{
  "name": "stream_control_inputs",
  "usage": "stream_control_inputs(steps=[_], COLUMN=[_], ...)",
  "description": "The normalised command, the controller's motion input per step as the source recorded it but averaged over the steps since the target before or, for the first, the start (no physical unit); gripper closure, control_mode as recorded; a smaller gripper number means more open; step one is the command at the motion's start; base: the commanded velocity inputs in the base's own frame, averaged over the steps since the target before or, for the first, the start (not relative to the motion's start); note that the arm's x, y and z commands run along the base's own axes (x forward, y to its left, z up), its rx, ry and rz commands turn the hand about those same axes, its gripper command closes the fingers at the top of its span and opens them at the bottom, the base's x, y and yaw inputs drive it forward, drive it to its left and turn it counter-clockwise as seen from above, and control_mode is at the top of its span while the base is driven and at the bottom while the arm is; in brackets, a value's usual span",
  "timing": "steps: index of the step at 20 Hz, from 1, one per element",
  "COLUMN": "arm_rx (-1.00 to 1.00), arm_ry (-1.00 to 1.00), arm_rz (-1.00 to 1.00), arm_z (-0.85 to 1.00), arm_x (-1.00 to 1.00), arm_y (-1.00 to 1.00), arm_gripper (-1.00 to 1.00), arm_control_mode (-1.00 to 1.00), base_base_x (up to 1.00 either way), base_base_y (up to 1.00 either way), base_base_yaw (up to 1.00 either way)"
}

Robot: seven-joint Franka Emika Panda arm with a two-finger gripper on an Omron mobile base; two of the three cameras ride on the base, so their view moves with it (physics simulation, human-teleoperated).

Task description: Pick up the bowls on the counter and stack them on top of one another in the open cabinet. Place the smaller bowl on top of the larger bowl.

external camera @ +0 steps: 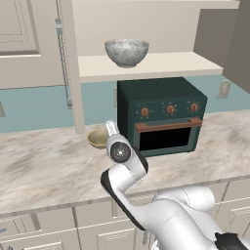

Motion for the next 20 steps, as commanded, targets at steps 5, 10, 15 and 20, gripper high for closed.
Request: stream_control_inputs(steps=[5,10,15,20], arm_rx=[0.00,0.00,0.00,0.00], arm_ry=[0.02,0.02,0.03,0.05], arm_rz=[-0.01,-0.02,-0.02,-0.02], arm_z=[-0.18,-0.13,-0.15,-0.16], arm_x=[0.20,0.21,0.22,0.25], arm_y=[0.05,0.06,0.08,0.10], arm_gripper=[-1.00,-1.00,-1.00,-1.00], arm_control_mode=[-1.00,-1.00,-1.00,-1.00], base_base_x=[0.00,0.00,0.00,0.00], base_base_y=[0.00,0.00,0.00,0.00], base_base_yaw=[0.00,0.00,0.00,0.00])
